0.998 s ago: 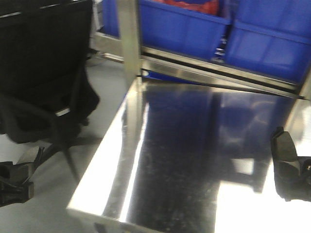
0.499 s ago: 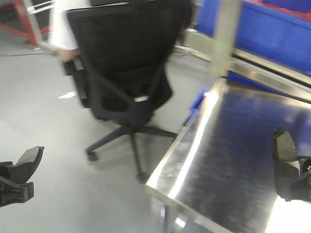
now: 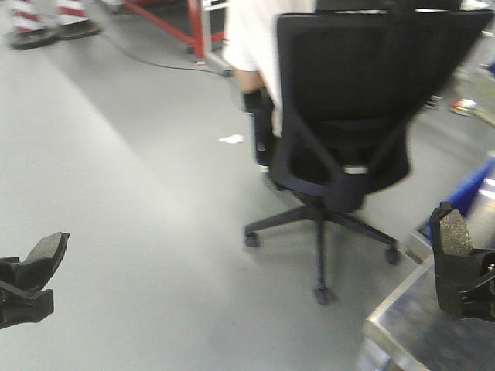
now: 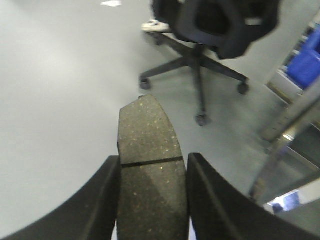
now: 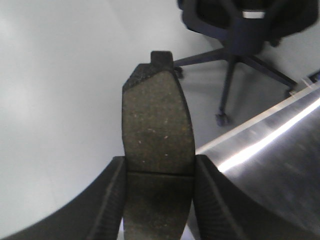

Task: Move and align brake pads A on conveyor
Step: 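Back away from the table and turn the base toward the corridor, then drive forward along the yellow floor line carrying both brake pads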

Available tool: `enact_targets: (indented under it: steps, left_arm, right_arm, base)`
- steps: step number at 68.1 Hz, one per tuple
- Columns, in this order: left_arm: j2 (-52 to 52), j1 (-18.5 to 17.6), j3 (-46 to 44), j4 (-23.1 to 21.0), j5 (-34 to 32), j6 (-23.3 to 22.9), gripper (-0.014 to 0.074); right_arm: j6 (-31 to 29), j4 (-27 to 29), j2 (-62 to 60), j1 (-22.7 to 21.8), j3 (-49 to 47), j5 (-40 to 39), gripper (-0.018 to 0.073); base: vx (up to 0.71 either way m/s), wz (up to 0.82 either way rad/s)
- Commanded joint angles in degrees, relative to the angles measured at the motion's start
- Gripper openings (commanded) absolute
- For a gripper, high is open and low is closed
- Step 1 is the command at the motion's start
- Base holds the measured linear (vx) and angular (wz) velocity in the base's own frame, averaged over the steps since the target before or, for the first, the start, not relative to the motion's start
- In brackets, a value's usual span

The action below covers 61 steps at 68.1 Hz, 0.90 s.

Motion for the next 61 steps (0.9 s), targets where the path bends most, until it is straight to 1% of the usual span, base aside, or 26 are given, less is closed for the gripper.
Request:
enact_targets:
  steps: [1, 44, 61]
  left_arm:
    - [-0.3, -0.4, -1.7, 0.6, -4.2, -0.3, 0.0114]
    - [-0.3, -0.4, -1.7, 0.6, -4.2, -0.3, 0.0114]
    - [-0.3, -0.4, -1.7, 0.6, -4.2, -0.3, 0.0114]
  right_arm:
    - [-0.2, -0.4, -0.3, 0.0, -1.7, -4.6, 0.0025]
    - [-0.2, -0.4, -0.3, 0.0, -1.7, -4.6, 0.0025]
    - [-0.2, -0.4, -0.3, 0.0, -1.7, -4.6, 0.0025]
  base:
    - [0.03, 0.59]
    - [0.04, 0.63]
    - [0.08, 0.48]
